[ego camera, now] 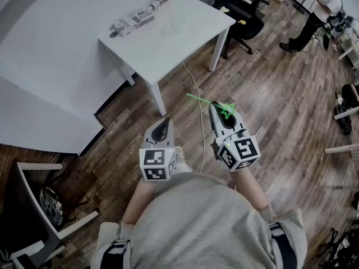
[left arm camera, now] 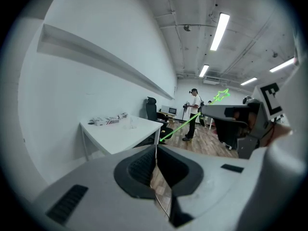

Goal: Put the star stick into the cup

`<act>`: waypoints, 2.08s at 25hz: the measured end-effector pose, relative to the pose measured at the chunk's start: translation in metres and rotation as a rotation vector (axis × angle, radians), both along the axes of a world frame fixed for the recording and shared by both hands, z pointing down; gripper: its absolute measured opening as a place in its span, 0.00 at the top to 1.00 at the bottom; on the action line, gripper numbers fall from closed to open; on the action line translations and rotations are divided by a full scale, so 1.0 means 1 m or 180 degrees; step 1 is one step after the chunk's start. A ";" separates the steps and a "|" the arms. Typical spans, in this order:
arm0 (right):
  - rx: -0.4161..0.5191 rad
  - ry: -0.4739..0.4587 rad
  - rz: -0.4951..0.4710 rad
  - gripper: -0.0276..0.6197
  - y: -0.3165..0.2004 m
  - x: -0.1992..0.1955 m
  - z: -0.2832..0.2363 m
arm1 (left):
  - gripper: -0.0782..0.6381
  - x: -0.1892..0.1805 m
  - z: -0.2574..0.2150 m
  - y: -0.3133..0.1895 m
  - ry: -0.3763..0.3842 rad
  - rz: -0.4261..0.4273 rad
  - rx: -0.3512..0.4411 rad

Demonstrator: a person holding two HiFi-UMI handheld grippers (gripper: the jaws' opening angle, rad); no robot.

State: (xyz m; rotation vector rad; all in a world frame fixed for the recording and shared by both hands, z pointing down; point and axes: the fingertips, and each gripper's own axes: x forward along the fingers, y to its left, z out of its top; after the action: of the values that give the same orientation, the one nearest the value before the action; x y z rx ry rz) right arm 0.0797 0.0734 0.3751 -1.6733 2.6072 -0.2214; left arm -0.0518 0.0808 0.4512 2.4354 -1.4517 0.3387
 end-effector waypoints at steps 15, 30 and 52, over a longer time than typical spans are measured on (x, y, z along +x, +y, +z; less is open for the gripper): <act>0.0045 0.0011 0.0157 0.94 -0.109 -0.009 -0.004 | 0.88 -0.008 -0.003 -0.117 0.0029 0.0158 0.0043; 0.0076 -0.0024 0.0280 0.94 -0.175 -0.015 0.001 | 0.88 -0.010 0.003 -0.183 0.0014 0.0316 0.0064; 0.0108 -0.0067 0.0162 0.94 -0.268 -0.009 0.006 | 0.88 -0.010 0.019 -0.266 -0.0004 0.0104 -0.0038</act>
State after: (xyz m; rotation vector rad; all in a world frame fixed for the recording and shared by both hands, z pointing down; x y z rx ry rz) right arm 0.0706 -0.1942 0.3815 -1.7144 2.5351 -0.1912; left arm -0.0615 -0.1852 0.4706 2.4524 -1.4077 0.3549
